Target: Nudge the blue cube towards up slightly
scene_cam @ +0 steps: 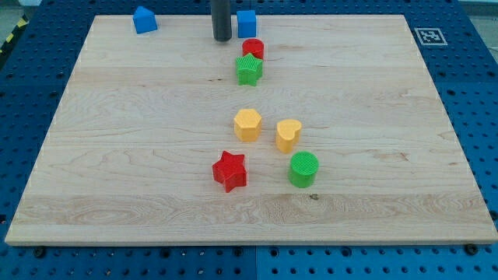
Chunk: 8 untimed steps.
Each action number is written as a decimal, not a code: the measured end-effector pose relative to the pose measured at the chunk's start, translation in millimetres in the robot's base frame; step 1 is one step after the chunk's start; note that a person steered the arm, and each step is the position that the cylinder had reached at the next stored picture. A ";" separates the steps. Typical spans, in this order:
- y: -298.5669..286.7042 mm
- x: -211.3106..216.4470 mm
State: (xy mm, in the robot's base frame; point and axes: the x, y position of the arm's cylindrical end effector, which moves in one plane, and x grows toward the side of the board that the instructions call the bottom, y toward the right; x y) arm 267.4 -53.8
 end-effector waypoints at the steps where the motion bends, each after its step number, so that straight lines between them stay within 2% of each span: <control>1: 7.0 8.4; 3: 32.1 -2.3; 5: 32.0 -22.7; 8: 19.4 24.8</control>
State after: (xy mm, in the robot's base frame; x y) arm 292.2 -34.4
